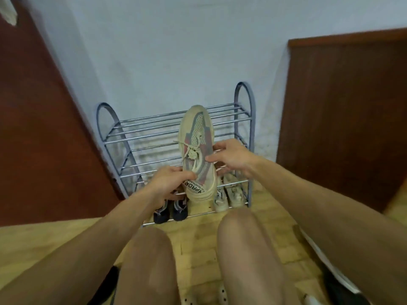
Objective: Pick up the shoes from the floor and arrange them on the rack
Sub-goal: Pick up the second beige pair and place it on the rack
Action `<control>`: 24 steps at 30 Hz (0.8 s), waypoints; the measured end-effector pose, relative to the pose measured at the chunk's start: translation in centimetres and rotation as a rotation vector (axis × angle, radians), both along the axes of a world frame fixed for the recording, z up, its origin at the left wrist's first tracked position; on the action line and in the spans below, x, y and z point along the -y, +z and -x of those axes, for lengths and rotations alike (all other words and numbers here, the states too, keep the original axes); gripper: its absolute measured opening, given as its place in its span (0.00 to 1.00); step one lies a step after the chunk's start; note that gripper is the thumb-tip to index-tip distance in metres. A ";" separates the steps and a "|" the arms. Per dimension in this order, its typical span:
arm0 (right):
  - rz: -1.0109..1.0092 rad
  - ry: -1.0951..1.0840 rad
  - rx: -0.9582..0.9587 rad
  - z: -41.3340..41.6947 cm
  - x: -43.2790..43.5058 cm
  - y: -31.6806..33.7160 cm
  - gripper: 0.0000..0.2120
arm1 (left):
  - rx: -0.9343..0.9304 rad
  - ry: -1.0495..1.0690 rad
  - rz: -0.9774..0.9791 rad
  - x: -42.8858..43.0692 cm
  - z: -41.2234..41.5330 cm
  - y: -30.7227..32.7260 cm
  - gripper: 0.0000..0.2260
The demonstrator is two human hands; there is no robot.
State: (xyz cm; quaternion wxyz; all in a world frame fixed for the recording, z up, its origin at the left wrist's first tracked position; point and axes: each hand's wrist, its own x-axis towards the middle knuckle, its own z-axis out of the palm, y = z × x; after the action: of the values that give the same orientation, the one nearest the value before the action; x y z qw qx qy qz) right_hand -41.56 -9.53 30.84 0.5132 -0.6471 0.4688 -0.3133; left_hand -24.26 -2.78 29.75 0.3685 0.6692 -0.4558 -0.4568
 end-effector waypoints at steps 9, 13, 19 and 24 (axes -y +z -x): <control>-0.140 -0.190 0.140 11.5 2.8 -4.8 0.18 | 0.027 -0.119 -0.091 6.0 11.3 -3.6 0.12; -0.202 -0.294 0.018 16.7 3.5 -7.5 0.14 | -0.067 -0.121 -0.158 7.3 15.0 -8.3 0.17; -0.292 -0.359 -0.238 23.0 3.3 -12.3 0.14 | -0.135 -0.099 -0.371 7.0 19.1 -15.9 0.09; -0.424 -0.378 -0.326 26.2 0.3 -17.3 0.13 | -0.126 -0.157 -0.505 3.5 22.3 -20.8 0.13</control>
State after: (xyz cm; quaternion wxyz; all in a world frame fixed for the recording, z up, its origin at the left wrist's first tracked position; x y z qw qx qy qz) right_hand -67.72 -9.79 13.54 0.4875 -0.4688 0.7115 -0.1906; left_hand -46.54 -6.25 8.92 0.1808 0.6728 -0.3542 -0.6238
